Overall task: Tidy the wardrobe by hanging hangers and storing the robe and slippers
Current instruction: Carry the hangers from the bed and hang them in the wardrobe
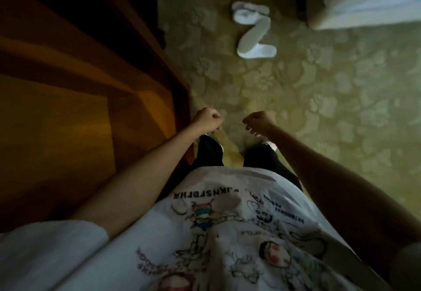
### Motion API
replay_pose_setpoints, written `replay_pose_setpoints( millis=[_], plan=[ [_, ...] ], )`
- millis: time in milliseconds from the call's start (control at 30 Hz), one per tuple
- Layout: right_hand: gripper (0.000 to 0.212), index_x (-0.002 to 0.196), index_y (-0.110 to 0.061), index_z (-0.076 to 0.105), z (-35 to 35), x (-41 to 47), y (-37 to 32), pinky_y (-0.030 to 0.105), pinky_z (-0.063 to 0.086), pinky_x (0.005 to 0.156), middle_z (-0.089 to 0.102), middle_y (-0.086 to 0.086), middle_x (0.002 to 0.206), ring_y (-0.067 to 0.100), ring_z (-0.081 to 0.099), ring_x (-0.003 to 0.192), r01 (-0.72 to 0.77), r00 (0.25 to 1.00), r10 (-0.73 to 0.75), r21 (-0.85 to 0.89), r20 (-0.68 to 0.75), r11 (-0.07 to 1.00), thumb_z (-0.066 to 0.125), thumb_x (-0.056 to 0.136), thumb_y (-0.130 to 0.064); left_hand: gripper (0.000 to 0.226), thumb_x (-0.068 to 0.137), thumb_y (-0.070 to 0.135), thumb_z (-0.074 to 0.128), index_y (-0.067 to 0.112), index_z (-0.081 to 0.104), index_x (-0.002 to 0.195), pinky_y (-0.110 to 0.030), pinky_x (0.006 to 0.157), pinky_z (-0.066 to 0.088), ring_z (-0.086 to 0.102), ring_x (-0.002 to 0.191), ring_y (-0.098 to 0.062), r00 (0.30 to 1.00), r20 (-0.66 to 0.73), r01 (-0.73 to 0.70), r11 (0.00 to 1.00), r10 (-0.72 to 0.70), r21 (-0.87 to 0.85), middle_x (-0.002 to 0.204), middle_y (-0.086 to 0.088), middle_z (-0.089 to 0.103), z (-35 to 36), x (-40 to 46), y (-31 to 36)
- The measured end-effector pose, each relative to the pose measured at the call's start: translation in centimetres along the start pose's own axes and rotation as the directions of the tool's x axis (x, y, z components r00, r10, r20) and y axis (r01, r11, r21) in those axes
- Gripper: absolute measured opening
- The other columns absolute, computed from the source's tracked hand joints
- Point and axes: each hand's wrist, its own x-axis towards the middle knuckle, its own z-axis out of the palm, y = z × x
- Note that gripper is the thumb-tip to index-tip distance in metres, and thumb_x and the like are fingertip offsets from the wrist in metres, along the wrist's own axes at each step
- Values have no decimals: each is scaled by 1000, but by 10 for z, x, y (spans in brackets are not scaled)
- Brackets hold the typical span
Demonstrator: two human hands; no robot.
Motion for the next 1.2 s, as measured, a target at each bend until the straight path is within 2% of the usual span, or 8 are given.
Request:
replay_pose_setpoints(
  millis=[167,333,500,733,833,933,1100,1200],
  plan=[
    [18,98,-6,73,-24,-9,125,36,57,64,70,10,79,23,64,65,-208,973,225,225,-56,952,65,92,-22,18,96,21,57,16,70,85,-21,50,46,63,60,-13,992,90,66,977,-85,202,77,-1,72,69,20,31],
    [26,106,5,69,-51,-37,226,28,45,54,61,11,73,21,54,54,-332,923,384,505,1,797,59,94,-16,19,94,18,58,11,73,85,-24,57,49,66,63,-14,984,144,44,933,-101,356,76,-1,74,136,30,79],
    [22,103,1,70,-91,-79,309,27,49,53,63,6,71,18,55,55,-281,878,473,721,-73,633,56,96,-15,22,96,17,57,3,73,92,-30,61,52,64,65,-20,957,271,-45,868,-105,495,77,-8,73,221,39,148],
    [25,108,1,69,-137,-114,413,31,49,57,65,7,79,19,56,63,-221,804,590,885,-72,411,57,97,-19,21,100,15,53,4,70,95,-19,45,46,59,56,-14,906,421,-294,668,-33,684,80,-8,70,338,63,272],
    [26,106,1,69,-168,-106,433,30,51,58,69,9,84,18,60,65,-216,790,606,887,-86,408,60,97,-22,17,99,12,55,7,69,91,-19,42,45,60,56,-14,886,463,-373,626,20,685,77,-7,68,371,71,321],
    [27,106,0,70,-219,-89,427,29,52,60,71,10,90,18,62,67,-161,809,570,878,-143,450,60,97,-24,17,98,14,56,8,70,91,-25,53,49,63,62,-17,878,477,-402,611,44,682,78,-7,70,387,81,358],
    [19,100,-7,69,-329,-53,396,28,55,66,71,8,91,16,64,72,-45,881,401,799,-250,599,58,97,-23,17,99,15,57,10,71,93,-22,53,47,63,63,-14,908,420,-333,628,12,703,80,-5,71,388,119,403],
    [19,92,-11,69,-410,-30,382,25,53,60,69,4,82,14,63,67,-10,897,332,738,-292,675,57,97,-24,20,97,14,58,4,75,93,-24,51,49,64,60,-16,926,376,-268,649,-30,712,78,-7,72,388,156,433]
  ],
)
